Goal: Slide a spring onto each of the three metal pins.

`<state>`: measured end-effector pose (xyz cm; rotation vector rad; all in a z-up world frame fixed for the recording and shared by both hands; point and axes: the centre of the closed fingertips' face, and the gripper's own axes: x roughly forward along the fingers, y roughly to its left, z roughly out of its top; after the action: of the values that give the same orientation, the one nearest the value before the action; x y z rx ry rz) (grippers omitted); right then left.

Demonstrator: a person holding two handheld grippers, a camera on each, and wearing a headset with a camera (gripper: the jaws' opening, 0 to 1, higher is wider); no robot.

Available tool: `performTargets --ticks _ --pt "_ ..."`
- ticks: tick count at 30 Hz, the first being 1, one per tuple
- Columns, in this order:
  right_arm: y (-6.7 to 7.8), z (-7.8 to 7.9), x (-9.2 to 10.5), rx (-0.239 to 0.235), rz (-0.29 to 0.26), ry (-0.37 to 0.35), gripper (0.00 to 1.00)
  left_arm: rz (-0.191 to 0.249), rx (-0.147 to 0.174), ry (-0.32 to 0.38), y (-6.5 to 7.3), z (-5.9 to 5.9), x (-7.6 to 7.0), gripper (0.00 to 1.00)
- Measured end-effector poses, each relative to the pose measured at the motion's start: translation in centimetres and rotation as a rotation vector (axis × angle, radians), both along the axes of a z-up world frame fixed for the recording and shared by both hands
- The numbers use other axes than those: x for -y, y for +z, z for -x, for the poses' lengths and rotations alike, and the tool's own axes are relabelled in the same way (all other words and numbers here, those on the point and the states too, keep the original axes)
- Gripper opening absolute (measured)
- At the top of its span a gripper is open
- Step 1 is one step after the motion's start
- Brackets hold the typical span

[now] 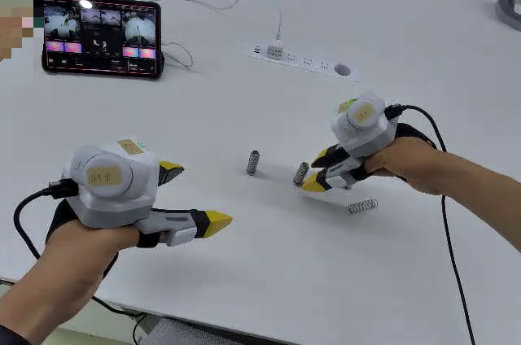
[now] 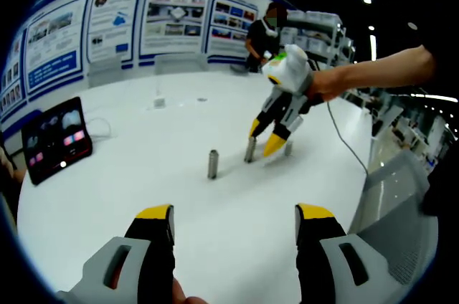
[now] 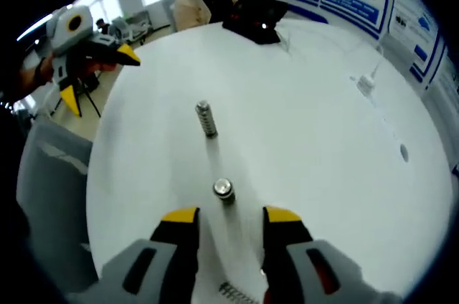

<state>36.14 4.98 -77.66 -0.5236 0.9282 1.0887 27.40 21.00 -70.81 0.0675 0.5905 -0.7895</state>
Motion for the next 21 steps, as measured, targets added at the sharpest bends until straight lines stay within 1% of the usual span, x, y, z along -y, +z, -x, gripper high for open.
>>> performTargets --ticks 6,9,15,18,21 --pt "1.0 0.1 0.9 0.010 -0.036 -0.058 0.43 0.003 0.002 -0.006 0.0 -0.1 0.5 0.70" --pt "1.6 0.0 1.2 0.031 -0.054 -0.076 0.47 0.002 0.003 -0.011 0.1 -0.1 0.8 0.70" --pt "3.3 0.8 1.2 0.049 -0.115 -0.129 0.50 -0.003 0.003 -0.018 0.2 0.0 1.1 0.70" --pt "4.0 1.3 1.2 0.052 -0.150 -0.154 0.53 -0.001 0.001 -0.017 0.2 0.0 1.2 0.70" --pt "4.4 1.6 1.4 0.060 -0.171 -0.180 0.54 0.001 -0.001 -0.015 0.2 0.0 1.1 0.71"
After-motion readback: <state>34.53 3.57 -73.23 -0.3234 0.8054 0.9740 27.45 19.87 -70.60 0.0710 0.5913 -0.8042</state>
